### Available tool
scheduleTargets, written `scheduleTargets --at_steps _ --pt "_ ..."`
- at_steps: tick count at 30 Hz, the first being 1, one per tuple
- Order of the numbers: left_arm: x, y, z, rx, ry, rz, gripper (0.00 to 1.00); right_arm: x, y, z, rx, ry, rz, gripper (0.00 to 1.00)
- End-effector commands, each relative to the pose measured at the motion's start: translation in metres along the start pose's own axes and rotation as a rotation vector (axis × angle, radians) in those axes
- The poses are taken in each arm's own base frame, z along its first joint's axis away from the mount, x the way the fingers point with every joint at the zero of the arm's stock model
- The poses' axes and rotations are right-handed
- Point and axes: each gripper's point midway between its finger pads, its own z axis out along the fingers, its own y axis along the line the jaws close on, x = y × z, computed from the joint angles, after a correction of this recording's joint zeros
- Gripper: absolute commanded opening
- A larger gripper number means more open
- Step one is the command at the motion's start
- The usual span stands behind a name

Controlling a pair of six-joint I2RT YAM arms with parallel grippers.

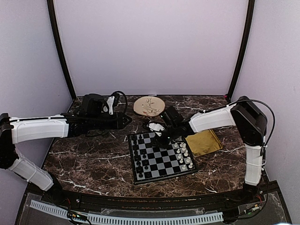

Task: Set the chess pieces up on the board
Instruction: Pick up the pawn from the chessboard.

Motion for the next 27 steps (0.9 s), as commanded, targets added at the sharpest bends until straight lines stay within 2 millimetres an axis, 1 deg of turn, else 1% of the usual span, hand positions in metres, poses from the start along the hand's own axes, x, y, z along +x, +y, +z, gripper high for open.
scheduleTargets --at_steps 1,6,10,14,18,20,24,27 --pt "-0.004 -0.0025 -0.0063 0.017 -0.023 0.007 0.3 0.0338 0.0165 0.0025 0.005 0.13 -0.039 0.28" --pt "-0.0039 -0.0025 -0.0055 0.018 -0.023 0.008 0.3 0.0393 0.0157 0.0029 0.025 0.148 -0.041 0.27" --pt "-0.0026 -0.0023 -0.0056 0.02 -0.02 0.005 0.3 0.039 0.0131 0.0001 0.043 0.151 -0.04 0.28" --pt "-0.003 -0.0022 -0.007 0.019 -0.024 0.005 0.3 0.0391 0.016 -0.0027 0.031 0.148 -0.039 0.28" --pt "-0.0032 -0.0029 -0.0068 0.023 -0.026 0.005 0.3 0.0393 0.0163 0.0002 0.025 0.148 -0.035 0.26" --pt "-0.0023 -0.0025 -0.0061 0.024 -0.024 0.003 0.3 0.0375 0.0164 0.0026 0.021 0.151 -0.032 0.24" --pt "-0.0008 -0.0027 -0.0057 0.026 -0.018 0.002 0.3 0.0403 0.014 0.0054 0.029 0.173 -0.03 0.19" --pt "0.0006 -0.0014 -0.006 0.019 -0.012 0.009 0.3 0.0373 0.0131 -0.0012 0.037 0.156 -0.037 0.16"
